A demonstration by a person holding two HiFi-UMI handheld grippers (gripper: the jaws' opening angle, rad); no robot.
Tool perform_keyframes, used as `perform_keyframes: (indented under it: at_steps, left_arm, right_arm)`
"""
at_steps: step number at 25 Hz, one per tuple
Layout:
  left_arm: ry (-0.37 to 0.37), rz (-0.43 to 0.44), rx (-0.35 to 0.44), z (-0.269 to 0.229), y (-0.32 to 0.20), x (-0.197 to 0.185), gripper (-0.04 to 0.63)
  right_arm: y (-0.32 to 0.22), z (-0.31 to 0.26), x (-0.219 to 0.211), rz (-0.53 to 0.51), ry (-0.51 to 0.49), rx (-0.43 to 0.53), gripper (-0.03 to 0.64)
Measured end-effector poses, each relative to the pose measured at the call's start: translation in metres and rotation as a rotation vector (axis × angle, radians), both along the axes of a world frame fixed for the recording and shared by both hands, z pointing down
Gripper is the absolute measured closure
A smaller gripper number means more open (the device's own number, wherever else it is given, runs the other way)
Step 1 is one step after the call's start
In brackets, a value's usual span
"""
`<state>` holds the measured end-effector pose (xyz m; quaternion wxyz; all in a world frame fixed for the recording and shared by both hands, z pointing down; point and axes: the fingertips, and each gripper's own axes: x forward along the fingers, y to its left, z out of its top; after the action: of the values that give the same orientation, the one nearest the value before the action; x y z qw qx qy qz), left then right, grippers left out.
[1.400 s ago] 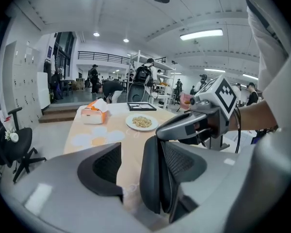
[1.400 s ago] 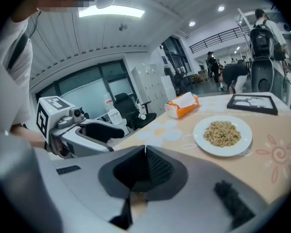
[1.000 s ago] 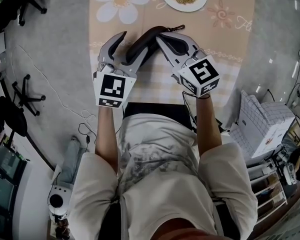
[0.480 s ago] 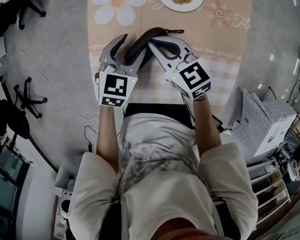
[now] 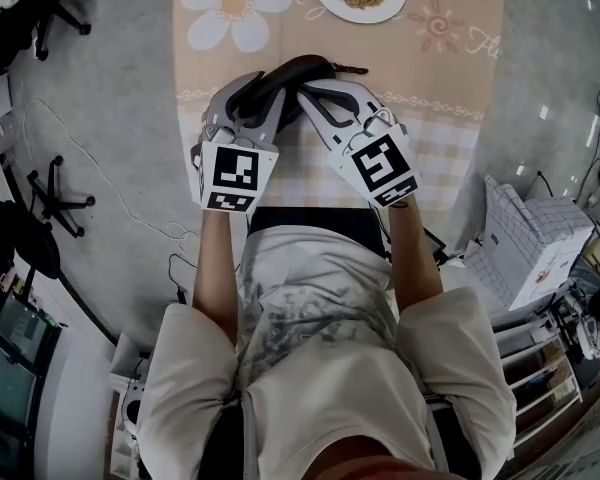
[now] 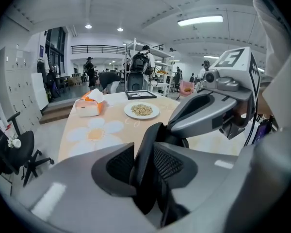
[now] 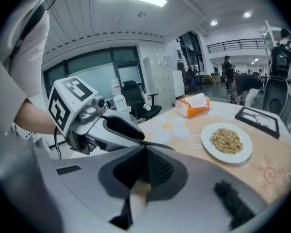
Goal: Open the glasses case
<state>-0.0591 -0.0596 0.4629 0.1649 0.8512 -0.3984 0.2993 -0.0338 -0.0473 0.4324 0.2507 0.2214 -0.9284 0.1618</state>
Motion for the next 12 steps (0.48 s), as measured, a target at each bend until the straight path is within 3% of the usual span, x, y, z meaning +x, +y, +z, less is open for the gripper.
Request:
perform_keyframes:
  at_steps: [12]
  left_arm:
    - [0.028,-0.033,-0.053,0.004,-0.004,-0.006,0.472]
  right_arm:
    - [0.013,0.004,0.006,-0.035,0.067,0.023,0.598]
